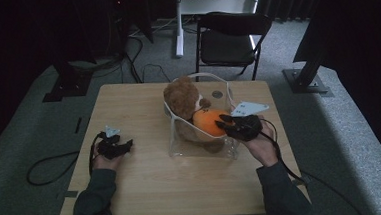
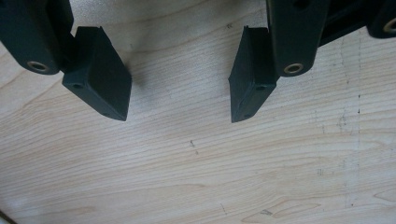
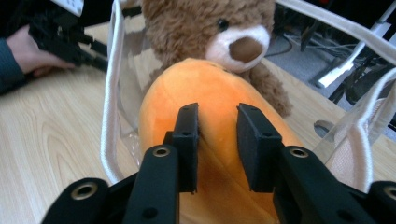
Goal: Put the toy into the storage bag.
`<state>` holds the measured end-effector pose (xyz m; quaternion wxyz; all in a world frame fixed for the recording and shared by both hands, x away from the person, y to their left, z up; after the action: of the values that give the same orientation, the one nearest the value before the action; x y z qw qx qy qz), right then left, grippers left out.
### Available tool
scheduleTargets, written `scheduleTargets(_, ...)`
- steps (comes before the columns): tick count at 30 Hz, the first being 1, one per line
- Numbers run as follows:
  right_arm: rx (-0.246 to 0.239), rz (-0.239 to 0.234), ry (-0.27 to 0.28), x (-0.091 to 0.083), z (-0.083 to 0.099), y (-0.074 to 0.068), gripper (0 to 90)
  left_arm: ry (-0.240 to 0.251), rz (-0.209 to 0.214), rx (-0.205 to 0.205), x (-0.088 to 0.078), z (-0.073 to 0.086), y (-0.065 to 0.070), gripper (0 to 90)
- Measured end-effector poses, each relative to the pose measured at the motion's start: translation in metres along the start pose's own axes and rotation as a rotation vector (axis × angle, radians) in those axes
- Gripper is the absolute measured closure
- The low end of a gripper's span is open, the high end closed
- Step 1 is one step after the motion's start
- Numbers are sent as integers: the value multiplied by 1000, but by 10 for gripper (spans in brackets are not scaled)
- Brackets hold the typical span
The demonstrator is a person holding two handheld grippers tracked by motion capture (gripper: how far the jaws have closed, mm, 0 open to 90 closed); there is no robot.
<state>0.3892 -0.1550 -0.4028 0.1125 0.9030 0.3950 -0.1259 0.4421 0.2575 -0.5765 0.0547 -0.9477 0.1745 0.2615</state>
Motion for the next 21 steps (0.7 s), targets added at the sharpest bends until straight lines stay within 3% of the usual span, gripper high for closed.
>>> scheduleTargets(7,53,-12,54,-2,0,3,640,1,0,-1,0,0,0,398)
scheduleTargets(11,37,-20,48,-2,0,1,641,1,0,-1,0,0,0,398)
scheduleTargets(15,39,-52,85,-7,-2,-3,641,1,0,-1,0,0,0,398)
scheduleTargets(18,34,-61,54,-7,0,-2,693,1,0,-1,0,0,0,397)
scheduleTargets(21,25,-37,23,-5,2,-2,708,1,0,-1,0,0,0,398)
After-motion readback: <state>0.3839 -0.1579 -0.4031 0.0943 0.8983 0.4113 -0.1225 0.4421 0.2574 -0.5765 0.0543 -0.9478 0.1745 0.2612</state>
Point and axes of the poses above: each handheld gripper's, and its own axes: x roughly forward along the jaws, z roughly out of its underside, y roughly to its right, the point moved 5 cm from there along x, roughly forward along the jaws, and after that the axes turned 12 degrees about y, right-handed, at the moved point
